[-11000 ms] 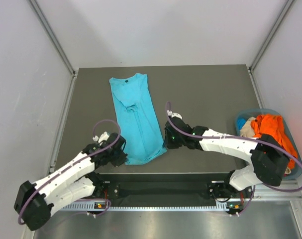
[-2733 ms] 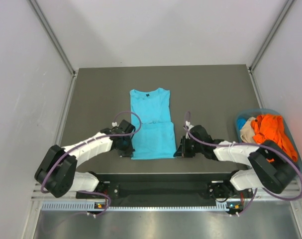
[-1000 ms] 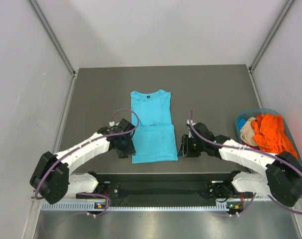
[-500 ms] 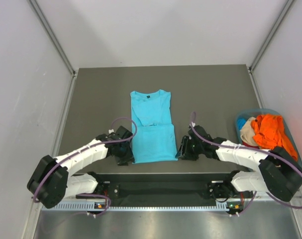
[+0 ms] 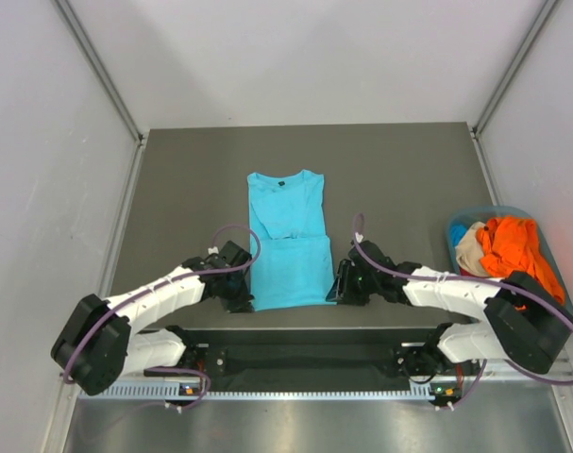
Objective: Fold and stack the t-shirts
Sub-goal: Fold the tshirt
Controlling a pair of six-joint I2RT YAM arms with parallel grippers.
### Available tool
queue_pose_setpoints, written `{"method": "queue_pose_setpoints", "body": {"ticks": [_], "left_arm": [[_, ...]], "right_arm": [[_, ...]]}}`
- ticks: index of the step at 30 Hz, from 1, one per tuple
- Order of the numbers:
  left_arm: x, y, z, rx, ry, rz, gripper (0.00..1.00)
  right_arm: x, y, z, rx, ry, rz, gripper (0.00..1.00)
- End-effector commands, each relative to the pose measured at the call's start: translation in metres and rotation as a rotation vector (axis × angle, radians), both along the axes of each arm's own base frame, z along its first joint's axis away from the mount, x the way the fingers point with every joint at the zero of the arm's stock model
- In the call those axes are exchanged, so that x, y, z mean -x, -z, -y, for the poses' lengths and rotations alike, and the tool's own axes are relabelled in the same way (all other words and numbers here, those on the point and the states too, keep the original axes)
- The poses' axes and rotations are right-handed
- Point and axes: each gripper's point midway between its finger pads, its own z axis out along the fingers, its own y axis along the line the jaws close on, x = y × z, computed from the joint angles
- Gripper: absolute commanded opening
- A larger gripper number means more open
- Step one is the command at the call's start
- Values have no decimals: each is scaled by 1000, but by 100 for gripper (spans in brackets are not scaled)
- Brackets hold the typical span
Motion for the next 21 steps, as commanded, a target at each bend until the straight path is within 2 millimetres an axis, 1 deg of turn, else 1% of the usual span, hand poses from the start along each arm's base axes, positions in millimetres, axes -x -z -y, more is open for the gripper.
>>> {"method": "queue_pose_setpoints", "body": {"ticks": [1, 2, 10, 13, 14, 17, 19, 21], "left_arm": [[0, 6, -7, -36, -4, 3, 2], [0, 5, -6, -33, -4, 3, 0], [-3, 0, -3, -22, 2, 15, 0], [-5, -1, -3, -27, 1, 21, 0], [-5, -2, -3, -28, 0, 22, 0], [-5, -1, -3, -28, 1, 20, 0], [-5, 0, -4, -35, 1, 16, 0], [-4, 1, -6, -42, 3, 15, 0]], "right_arm": [[15, 32, 26, 167, 9, -56, 38], [17, 33, 27, 171, 5, -58, 36], [23, 35, 36, 232, 0, -53, 34], [19, 34, 41, 256, 10, -27, 29], [18, 34, 42, 263, 12, -23, 26], [16, 33, 41, 274, 1, -20, 23], [15, 33, 42, 283, -2, -14, 23], [14, 32, 43, 298, -12, -5, 26]]}}
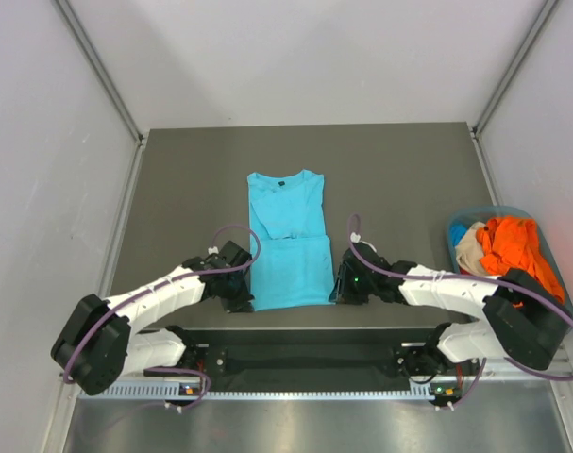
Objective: Fold and stack the t-shirts
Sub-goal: Fold the tshirt
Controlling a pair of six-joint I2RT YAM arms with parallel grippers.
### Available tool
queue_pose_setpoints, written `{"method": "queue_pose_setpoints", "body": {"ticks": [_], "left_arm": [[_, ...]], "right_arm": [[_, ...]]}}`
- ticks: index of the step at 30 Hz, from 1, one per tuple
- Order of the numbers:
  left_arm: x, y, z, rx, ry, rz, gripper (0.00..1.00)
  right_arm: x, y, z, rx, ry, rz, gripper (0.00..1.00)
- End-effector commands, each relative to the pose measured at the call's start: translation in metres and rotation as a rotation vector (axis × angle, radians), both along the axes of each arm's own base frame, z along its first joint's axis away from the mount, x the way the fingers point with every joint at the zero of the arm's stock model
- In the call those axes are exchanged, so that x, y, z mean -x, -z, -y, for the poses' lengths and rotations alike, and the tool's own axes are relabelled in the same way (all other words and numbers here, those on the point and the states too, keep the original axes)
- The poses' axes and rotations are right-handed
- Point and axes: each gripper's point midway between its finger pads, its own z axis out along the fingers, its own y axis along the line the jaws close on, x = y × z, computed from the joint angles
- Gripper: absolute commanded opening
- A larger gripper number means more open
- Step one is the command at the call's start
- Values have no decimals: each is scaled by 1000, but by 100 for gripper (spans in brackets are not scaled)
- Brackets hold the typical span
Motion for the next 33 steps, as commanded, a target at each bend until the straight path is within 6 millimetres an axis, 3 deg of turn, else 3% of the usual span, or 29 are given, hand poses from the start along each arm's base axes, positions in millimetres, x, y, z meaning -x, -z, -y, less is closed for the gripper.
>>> {"method": "queue_pose_setpoints", "body": {"ticks": [1, 4, 9, 16, 24, 33], "left_arm": [[-4, 1, -6, -44, -1, 15, 0], [-4, 0, -6, -42, 2, 12, 0], [-5, 0, -5, -44, 3, 12, 0], [-3, 1, -5, -39, 5, 6, 0], [-3, 0, -6, -43, 3, 11, 0], [-1, 1, -6, -39, -1, 6, 0]], "right_arm": [[13, 26, 42, 231, -22, -31, 28], [11, 25, 42, 235, -26, -19, 34], [12, 25, 38, 228, -54, -22, 29], [16, 27, 36, 209, -68, -33, 33], [21, 32, 38, 208, -78, -44, 26], [27, 36, 38, 209, -102, -50, 29]]}}
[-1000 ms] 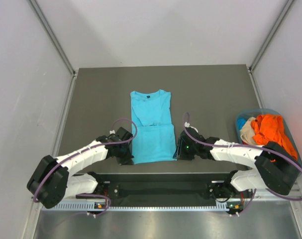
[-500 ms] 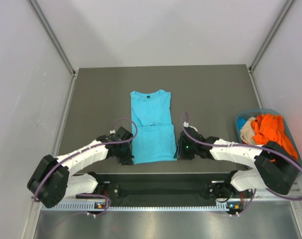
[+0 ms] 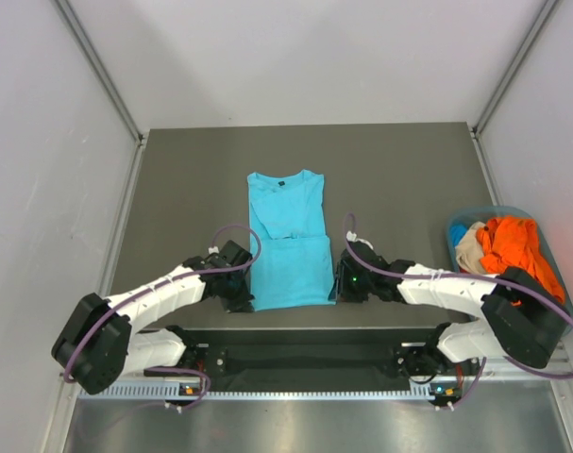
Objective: Fold and stack the t-shirts
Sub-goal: Fold the tshirt
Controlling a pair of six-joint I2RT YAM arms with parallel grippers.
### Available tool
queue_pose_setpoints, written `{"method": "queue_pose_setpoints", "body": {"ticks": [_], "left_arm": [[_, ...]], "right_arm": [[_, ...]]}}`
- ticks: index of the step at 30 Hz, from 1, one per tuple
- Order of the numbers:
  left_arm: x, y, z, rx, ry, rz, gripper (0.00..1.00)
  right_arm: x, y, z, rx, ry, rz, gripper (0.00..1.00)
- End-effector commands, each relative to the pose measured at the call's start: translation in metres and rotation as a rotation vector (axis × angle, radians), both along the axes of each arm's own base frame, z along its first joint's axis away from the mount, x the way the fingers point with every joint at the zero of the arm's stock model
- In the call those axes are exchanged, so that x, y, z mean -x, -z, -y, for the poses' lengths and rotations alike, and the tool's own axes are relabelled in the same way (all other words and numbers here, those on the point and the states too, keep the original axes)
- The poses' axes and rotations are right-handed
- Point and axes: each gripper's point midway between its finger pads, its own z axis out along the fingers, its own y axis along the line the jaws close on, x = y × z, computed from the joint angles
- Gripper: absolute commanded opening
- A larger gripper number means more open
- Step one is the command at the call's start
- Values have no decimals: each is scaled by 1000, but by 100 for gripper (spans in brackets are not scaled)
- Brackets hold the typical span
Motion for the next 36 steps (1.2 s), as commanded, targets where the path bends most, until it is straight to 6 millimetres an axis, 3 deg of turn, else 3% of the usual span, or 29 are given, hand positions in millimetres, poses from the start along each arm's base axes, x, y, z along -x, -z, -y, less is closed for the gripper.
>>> {"method": "queue_pose_setpoints", "body": {"ticks": [1, 14, 18, 20, 29, 31, 36], "left_arm": [[-1, 2, -7, -37, -5, 9, 0], [1, 4, -8, -37, -10, 4, 0], [3, 5, -8, -37, -11, 0, 0], [4, 3, -8, -32, -17, -2, 0], [-5, -23, 13, 98, -75, 30, 0], [-14, -34, 16, 93, -68, 53, 0], [-34, -60, 21, 87, -72, 98, 0]], "right_arm": [[33, 37, 37, 172, -42, -88, 28], [33, 37, 42, 187, -32, -74, 31], [33, 38, 41, 179, -38, -74, 0], [33, 37, 41, 180, -40, -70, 0], [10, -4, 40, 174, -34, 69, 0], [1, -22, 35, 163, -33, 106, 0], [-17, -43, 26, 167, -73, 159, 0]]}}
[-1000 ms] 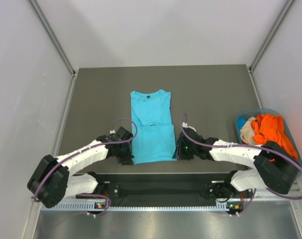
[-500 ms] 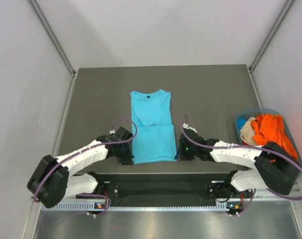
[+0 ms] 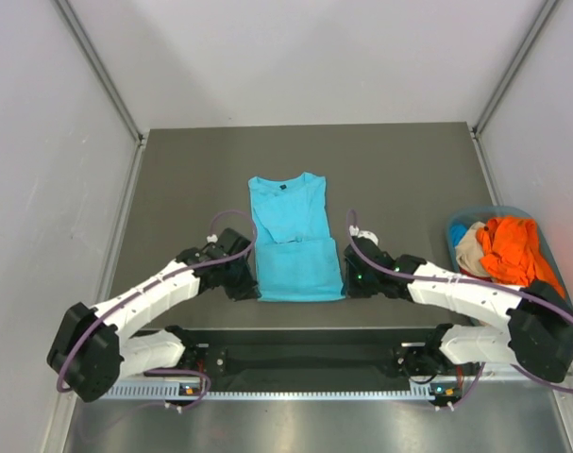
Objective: Fold and stack the t-shirts
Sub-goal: Fold the tshirt
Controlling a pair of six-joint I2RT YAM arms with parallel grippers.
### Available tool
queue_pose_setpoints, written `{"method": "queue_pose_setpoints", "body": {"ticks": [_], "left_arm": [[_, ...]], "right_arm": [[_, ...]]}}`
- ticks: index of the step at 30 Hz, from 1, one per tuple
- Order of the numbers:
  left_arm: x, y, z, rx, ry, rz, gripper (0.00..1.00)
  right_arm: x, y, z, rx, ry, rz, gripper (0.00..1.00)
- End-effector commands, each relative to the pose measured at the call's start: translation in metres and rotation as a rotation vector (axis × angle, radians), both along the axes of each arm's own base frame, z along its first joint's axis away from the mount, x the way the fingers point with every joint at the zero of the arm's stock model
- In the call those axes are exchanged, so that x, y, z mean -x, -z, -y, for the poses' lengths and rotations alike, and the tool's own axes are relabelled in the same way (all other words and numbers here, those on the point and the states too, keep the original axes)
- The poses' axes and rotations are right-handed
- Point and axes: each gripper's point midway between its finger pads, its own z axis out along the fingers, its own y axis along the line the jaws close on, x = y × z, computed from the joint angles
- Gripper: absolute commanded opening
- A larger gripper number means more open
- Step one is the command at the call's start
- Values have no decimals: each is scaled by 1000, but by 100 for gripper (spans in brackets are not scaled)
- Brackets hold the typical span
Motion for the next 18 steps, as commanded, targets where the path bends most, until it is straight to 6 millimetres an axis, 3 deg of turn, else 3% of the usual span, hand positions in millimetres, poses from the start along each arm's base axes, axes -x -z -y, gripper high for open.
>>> {"method": "queue_pose_setpoints", "body": {"ticks": [1, 7, 11, 16, 18], "left_arm": [[-18, -24, 2, -8, -16, 50, 0], [-46, -53, 0, -27, -36, 126, 0], [-78, -74, -6, -31, -44, 178, 0], [-118, -85, -14, -26, -65, 193, 0], [-138, -101, -13, -6, -57, 237, 0]], "right_arm": [[-21, -28, -3, 39, -39, 80, 0], [-44, -52, -8, 48, -66, 120, 0], [-73, -76, -8, 42, -70, 151, 0], [-114, -102, -8, 36, -63, 186, 0], [-130, -104, -6, 41, -70, 183, 0]]}}
